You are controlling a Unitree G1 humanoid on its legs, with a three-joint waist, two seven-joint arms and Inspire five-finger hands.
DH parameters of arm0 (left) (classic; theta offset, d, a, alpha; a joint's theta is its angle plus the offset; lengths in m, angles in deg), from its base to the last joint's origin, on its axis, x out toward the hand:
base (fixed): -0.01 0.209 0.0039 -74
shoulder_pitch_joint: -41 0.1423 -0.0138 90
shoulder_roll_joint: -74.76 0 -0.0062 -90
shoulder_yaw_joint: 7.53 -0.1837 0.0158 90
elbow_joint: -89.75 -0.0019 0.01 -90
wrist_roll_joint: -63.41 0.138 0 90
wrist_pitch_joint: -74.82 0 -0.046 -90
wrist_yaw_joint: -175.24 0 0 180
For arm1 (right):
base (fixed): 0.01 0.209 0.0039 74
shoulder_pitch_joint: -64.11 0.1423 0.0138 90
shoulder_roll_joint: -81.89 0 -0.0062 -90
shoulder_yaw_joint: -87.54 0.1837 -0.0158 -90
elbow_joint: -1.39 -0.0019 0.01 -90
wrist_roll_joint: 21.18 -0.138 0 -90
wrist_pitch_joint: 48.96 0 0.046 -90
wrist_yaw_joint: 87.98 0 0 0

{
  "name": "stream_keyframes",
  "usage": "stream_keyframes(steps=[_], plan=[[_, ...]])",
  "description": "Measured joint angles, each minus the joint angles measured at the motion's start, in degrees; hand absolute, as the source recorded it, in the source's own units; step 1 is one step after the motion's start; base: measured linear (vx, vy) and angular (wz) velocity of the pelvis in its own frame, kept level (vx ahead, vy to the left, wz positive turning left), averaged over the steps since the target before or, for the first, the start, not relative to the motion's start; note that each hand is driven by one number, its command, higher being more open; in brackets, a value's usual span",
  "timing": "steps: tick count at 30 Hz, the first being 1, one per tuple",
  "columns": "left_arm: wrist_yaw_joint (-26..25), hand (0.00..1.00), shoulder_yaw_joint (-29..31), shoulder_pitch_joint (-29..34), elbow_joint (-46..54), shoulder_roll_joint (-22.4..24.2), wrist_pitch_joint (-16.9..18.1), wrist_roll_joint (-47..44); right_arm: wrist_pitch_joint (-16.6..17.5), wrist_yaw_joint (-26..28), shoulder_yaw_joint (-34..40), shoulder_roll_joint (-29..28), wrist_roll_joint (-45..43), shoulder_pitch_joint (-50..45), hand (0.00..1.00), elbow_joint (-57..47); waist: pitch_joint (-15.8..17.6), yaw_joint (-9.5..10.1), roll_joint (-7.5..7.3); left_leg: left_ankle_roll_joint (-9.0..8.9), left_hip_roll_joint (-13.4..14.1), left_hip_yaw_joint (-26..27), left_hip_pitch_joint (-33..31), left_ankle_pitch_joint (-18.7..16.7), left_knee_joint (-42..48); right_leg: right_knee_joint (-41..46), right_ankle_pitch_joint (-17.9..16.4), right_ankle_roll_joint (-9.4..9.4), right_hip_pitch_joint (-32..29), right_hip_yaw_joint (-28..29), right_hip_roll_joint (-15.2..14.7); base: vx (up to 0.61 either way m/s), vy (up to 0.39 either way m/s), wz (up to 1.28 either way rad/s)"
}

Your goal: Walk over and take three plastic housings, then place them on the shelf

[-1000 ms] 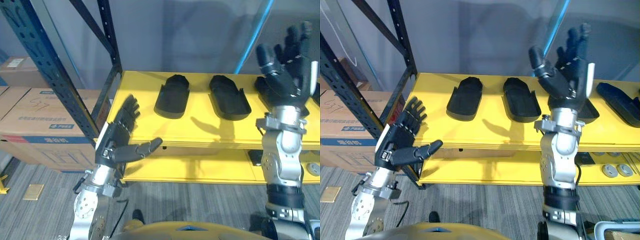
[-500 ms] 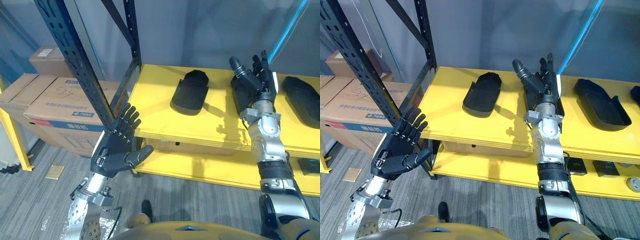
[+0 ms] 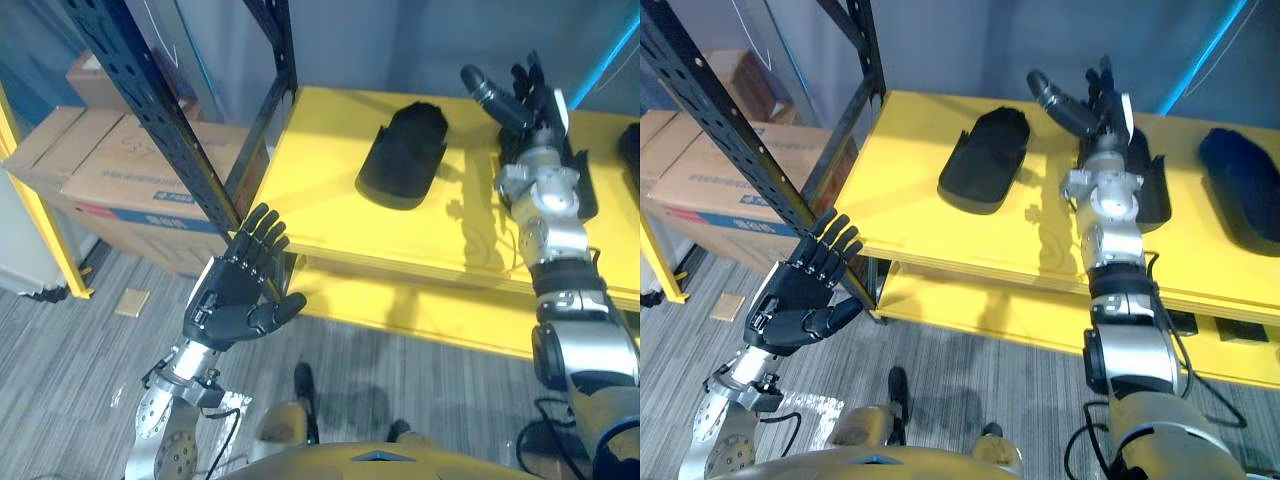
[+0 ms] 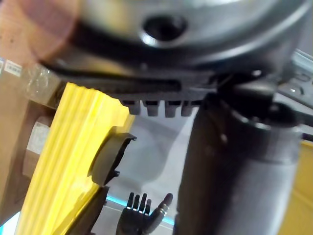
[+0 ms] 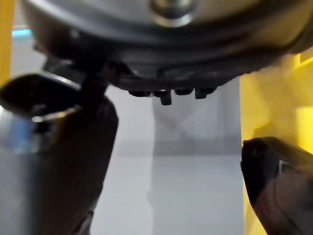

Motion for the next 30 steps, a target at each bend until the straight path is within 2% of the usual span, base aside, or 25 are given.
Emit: stream_keyframes(steps=[6,9,11,14,19,23,30], plan=[[-6.82,1.0,-0.13,-4.07,0.63,-0.04,5.92,0.35,-4.02,-0.49,-0.55,0.12,0.0,4.44,1.0,4.75,3.56,0.28,-0.16,0.47,-0.09,-1.11,-1.07,1.09,0.08,4.04,-1.9,-0.21,-2.5,0.63,-0.4,0.01,-0.017,0.09],[-7.55,1.0,-0.16,-5.1,4.94,-0.05,6.69,-0.01,-6.7,-1.3,-0.55,0.11,-0.04,4.86,1.0,4.75,5.3,0.4,-0.46,0.34,-0.14,-1.34,-1.28,1.18,0.09,6.54,-3.3,-0.25,-3.72,0.86,-0.82,0.0,-0.016,0.03],[-7.31,1.0,-0.97,-5.63,8.55,0.14,6.83,-3.17,-9.74,-1.32,-0.5,0.1,-0.04,5.42,1.0,4.75,6.12,0.31,-0.38,0.28,-0.18,-1.39,-1.28,1.23,0.1,7.71,-3.94,-0.35,-4.29,1.11,-1.01,0.01,-0.018,-0.01],[-8.0,1.0,-0.95,-8.27,11.67,1.78,6.84,-3.89,-10.38,-1.37,-0.53,-0.08,0.0,7.29,1.0,4.53,7.89,-0.1,-0.48,0.07,0.0,-1.9,-1.6,1.37,0.91,8.66,-4.31,-0.55,-4.66,1.16,-1.0,-0.01,-0.034,-0.01],[-9.27,1.0,-1.0,-10.12,14.45,2.87,6.84,-3.16,-11.11,-1.28,-0.52,-0.09,0.01,8.82,1.0,4.42,8.99,-0.12,-0.67,-0.35,0.42,-2.15,-2.69,1.04,1.96,9.46,-4.57,-0.9,-5.97,1.6,-0.86,-0.01,-0.003,-0.02],[-11.14,1.0,-1.06,-10.19,14.0,2.82,6.7,-1.75,-11.14,-0.66,-0.55,-0.28,0.01,9.53,1.0,4.27,9.17,0.27,-0.86,-0.93,0.92,-1.85,-3.16,0.81,1.7,10.51,-4.8,-1.23,-7.34,2.35,-0.55,-0.02,-0.015,-0.07],[-11.99,1.0,-1.15,-10.15,13.52,2.78,6.11,-1.75,-10.75,1.26,-2.21,-0.31,0.03,10.54,1.0,4.54,9.24,0.27,-0.86,-0.8,1.34,-1.85,-3.33,1.2,1.74,11.49,-5.23,-1.44,-7.58,2.5,-0.23,0.01,-0.014,0.0]])
